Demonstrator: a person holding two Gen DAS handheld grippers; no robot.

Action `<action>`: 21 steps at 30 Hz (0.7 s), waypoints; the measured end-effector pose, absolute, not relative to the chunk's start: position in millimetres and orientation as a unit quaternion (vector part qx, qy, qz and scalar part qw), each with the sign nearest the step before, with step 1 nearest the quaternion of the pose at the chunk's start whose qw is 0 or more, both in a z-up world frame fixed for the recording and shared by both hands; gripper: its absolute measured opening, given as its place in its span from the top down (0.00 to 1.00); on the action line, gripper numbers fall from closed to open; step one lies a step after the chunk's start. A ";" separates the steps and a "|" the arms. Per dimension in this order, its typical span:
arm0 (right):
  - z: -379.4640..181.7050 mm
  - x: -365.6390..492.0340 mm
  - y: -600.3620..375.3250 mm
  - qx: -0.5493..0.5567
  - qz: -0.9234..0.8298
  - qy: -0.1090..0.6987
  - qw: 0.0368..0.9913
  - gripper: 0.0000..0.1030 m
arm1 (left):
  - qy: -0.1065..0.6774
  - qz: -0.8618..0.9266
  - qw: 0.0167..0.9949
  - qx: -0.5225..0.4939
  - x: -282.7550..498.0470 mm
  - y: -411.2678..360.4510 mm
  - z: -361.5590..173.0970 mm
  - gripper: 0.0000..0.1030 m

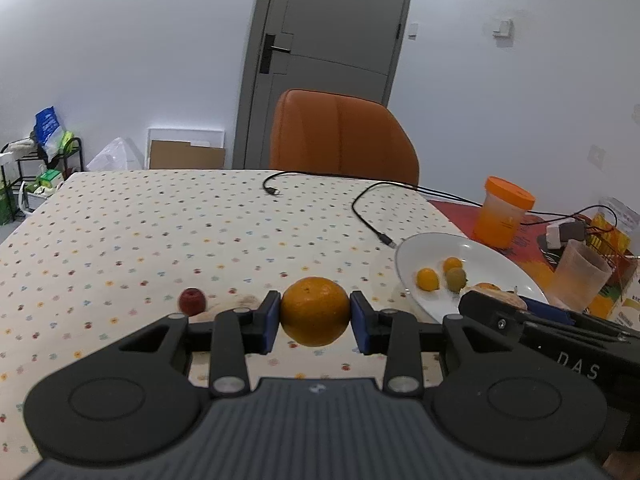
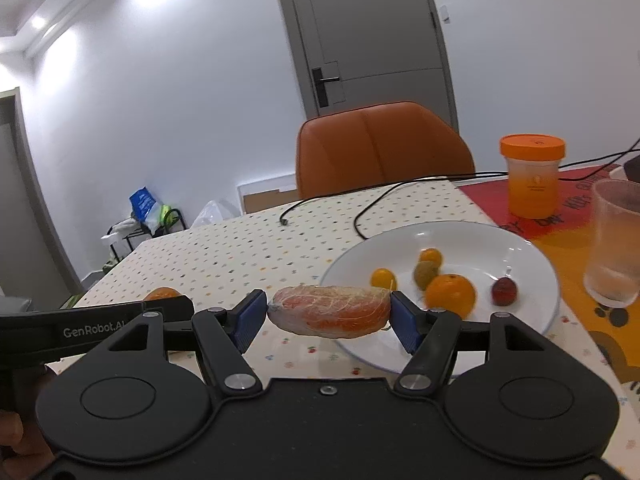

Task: Organize fruits
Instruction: 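Carry the held orange and pomelo segment over the white bowl, then open the right tool over the bowl while the left releases the orange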

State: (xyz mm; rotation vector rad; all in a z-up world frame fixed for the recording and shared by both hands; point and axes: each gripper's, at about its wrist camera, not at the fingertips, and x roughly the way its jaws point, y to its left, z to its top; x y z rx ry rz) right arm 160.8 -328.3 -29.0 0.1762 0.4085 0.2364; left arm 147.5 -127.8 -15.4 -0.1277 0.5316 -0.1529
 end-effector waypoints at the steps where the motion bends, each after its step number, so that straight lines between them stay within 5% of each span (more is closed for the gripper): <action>1: -29.8 159.8 -331.7 0.090 0.116 0.201 0.969 0.38 | 0.262 -0.077 0.960 -0.061 147.6 -130.9 -15.3 0.65; 21: -49.7 167.7 -391.4 0.122 0.064 0.205 0.969 0.38 | 0.272 -0.108 0.956 -0.025 166.7 -188.5 -23.8 0.65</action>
